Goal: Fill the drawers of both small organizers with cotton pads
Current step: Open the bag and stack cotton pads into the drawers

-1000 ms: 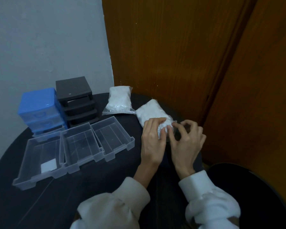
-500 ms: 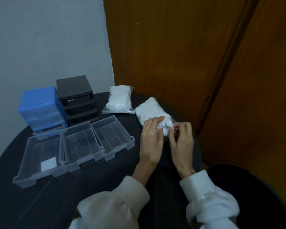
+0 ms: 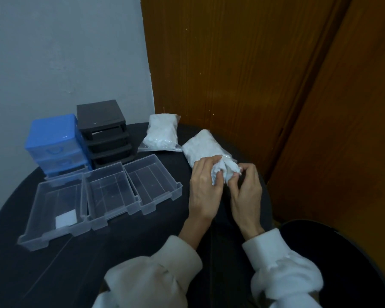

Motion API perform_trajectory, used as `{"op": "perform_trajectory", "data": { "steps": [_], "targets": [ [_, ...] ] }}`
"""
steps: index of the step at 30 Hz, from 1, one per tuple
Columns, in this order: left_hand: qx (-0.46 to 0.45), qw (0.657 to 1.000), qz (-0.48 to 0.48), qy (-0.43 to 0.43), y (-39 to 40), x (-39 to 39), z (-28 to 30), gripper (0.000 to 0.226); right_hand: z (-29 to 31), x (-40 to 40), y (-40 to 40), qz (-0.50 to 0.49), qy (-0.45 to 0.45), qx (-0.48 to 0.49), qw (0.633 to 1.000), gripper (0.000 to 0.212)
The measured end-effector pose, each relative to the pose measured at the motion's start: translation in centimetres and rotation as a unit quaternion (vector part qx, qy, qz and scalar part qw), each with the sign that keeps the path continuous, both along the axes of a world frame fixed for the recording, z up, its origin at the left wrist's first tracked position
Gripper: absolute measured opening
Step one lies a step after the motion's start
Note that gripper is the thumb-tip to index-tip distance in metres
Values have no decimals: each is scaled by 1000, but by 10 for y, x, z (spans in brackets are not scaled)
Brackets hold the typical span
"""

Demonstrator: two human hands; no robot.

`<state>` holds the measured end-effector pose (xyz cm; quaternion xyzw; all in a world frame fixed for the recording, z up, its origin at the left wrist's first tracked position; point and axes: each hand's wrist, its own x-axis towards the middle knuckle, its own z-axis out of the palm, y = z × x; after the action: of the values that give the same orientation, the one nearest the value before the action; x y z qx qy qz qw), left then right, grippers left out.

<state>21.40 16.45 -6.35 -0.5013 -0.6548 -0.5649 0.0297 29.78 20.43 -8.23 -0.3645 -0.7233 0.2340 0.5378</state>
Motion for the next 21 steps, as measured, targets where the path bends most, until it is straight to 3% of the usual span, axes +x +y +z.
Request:
{"op": "perform_trajectory", "data": {
  "steps": [7, 13, 17, 21],
  "targets": [
    [-11, 1000, -22, -7, -1, -2, -2, 28, -2, 0, 2, -34, -43, 7, 998, 23],
    [-16, 999, -23, 16, 0, -4, -4, 28, -3, 2, 3, -27, -10, 42, 999, 10],
    [-36, 999, -25, 26, 1, -5, -5, 31, -1, 1, 3, -65, -19, 76, 995, 23],
    [-42, 998, -32, 19, 2, -5, -5, 33, 2, 2, 3, -131, -9, 106, 986, 23]
  ]
}}
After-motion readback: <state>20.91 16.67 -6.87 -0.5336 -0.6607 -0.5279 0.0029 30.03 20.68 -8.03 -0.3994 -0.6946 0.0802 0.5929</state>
